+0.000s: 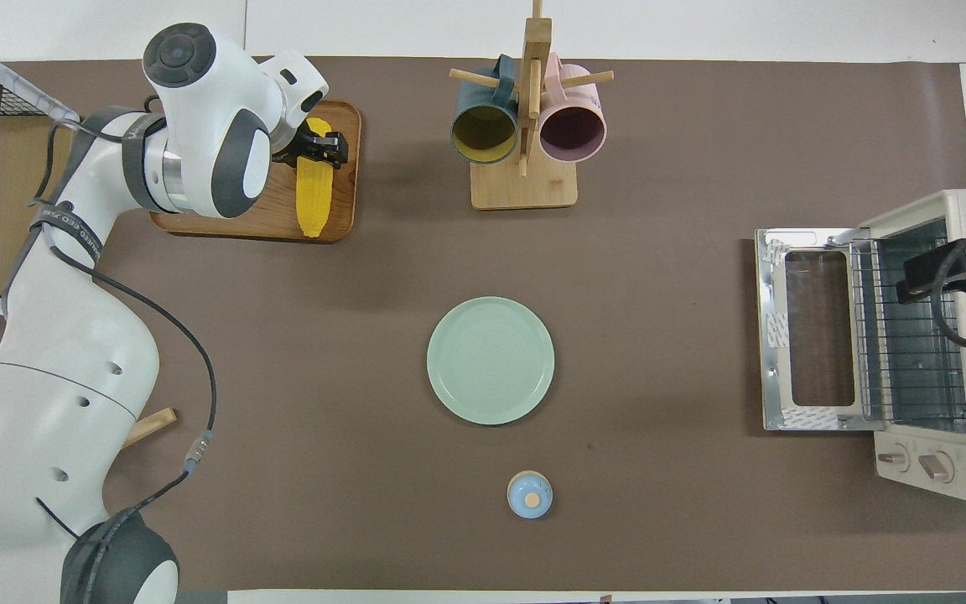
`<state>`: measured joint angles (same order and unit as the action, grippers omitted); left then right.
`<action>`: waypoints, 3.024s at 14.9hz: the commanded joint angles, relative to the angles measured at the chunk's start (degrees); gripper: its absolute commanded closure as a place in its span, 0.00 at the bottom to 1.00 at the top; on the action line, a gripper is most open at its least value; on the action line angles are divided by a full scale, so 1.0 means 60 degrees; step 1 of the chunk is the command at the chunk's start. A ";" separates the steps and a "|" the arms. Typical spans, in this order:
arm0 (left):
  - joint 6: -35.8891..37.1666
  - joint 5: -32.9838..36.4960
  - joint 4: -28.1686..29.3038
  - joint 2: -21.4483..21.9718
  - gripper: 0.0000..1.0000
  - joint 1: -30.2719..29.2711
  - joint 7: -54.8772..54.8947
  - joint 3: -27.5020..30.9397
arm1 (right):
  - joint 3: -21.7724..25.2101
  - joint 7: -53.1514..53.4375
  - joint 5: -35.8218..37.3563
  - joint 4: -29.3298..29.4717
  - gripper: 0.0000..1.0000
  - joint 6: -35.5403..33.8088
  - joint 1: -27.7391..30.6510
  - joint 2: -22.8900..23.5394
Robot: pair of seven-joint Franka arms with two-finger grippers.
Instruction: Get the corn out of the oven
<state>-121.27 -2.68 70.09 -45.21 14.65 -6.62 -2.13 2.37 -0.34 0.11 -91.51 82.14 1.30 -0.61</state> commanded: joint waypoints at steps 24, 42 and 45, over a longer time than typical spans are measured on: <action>0.5781 0.0608 0.2337 0.6902 0.00 -0.0637 -0.0493 0.0604 | -0.0131 -0.0178 -0.0048 -0.0115 0.00 0.0036 0.0208 -0.0119; 0.5754 -0.0267 0.3553 0.7857 0.00 -0.1665 -0.0596 -0.0363 | -0.0131 -0.0178 -0.0048 -0.0115 0.00 0.0022 0.0208 -0.0119; 0.5856 -0.0183 0.3539 0.7843 0.00 -0.1665 -0.0523 -0.0363 | -0.0131 -0.0178 -0.0048 -0.0115 0.00 0.0036 0.0208 -0.0119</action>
<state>-87.62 -3.25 91.85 1.74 4.46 -9.49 -4.71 2.37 -0.34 0.11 -91.51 82.14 1.30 -0.61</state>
